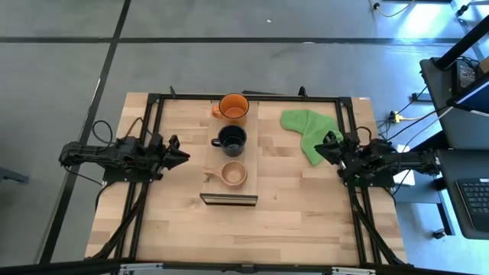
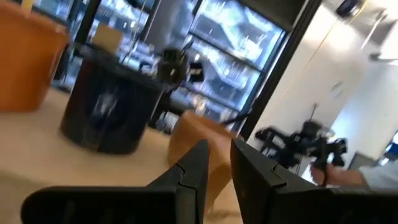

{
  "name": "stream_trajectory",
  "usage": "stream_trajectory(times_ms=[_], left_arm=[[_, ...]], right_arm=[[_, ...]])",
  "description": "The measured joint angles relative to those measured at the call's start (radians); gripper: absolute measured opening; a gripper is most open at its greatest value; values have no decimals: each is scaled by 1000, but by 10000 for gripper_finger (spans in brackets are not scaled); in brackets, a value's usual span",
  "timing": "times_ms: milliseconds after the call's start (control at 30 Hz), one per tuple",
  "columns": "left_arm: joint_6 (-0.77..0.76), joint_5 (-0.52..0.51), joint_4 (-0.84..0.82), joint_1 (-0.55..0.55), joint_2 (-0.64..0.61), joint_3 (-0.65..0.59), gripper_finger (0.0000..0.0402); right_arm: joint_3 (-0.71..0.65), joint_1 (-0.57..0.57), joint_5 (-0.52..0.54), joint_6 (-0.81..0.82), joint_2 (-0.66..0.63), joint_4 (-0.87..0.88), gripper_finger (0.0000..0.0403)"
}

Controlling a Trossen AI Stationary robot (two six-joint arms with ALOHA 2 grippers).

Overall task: Stack small to large cups/mugs on shelf
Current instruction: Return to Home Position

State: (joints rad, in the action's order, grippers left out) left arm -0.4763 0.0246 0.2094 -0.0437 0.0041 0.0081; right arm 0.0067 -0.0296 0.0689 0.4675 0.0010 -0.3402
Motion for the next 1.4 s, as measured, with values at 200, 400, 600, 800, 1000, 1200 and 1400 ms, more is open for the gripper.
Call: stream_trajectory(times_ms=[200,400,600,800,1000,1200,1400], left_arm=[[165,0,-18,0,0,0,63],[242,-39,-96,0,0,0,63],[204,-40,-200,0,6,1,63],[310,-38,-201,0,16,1,63],[314,-38,-201,0,22,1,63],[314,-38,-201,0,22,1,63],[313,-38,-201,0,22,1,63]], right_arm=[[0,0,-128,-249,0,31,65],[0,0,-186,-374,1,126,65],[0,0,-113,-293,1,276,65],[0,0,-91,-345,22,321,65],[0,0,-90,-343,35,320,64],[0,0,-88,-342,35,319,64],[0,0,-87,-342,35,319,64]])
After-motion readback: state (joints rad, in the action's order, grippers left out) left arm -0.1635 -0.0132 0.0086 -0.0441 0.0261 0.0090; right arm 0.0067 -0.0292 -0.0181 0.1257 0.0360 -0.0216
